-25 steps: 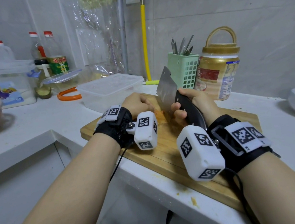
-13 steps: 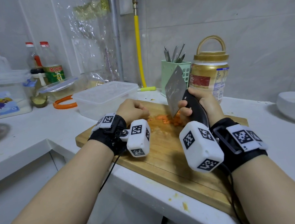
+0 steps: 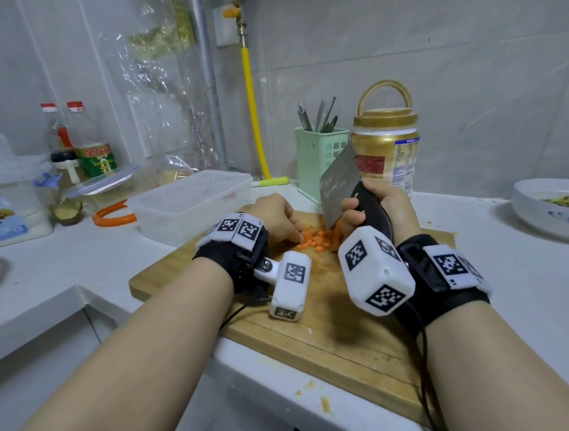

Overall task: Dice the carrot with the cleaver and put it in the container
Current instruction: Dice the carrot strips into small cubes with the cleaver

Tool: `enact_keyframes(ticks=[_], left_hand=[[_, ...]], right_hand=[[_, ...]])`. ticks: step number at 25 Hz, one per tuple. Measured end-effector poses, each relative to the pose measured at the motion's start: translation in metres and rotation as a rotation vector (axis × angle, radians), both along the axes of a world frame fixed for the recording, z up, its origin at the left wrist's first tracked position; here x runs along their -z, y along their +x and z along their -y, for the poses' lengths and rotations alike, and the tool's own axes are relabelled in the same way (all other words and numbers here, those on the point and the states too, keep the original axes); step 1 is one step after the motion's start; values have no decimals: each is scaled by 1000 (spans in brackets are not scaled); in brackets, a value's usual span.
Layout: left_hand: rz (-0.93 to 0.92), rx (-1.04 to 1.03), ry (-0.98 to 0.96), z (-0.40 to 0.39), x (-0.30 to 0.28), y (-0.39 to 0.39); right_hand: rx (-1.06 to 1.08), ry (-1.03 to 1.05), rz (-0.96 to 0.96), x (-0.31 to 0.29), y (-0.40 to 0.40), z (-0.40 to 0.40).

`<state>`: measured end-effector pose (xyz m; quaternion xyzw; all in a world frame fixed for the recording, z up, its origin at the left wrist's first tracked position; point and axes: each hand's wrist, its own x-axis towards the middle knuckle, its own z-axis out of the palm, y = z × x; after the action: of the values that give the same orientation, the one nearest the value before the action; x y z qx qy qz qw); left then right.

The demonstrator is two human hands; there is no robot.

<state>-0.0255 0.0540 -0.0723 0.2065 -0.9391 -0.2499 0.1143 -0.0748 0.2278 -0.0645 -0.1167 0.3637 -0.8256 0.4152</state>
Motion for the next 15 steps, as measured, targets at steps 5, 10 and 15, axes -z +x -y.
enact_keyframes(ticks=[5, 10, 15], left_hand=[[-70, 16, 40, -3, -5, 0], [-11, 91, -1, -26, -17, -4], [91, 114, 10, -46, -16, -11]], right_hand=[[-6, -53, 19, -2, -1, -7], [65, -123, -19, -1, -6, -12], [78, -138, -18, 0, -7, -12]])
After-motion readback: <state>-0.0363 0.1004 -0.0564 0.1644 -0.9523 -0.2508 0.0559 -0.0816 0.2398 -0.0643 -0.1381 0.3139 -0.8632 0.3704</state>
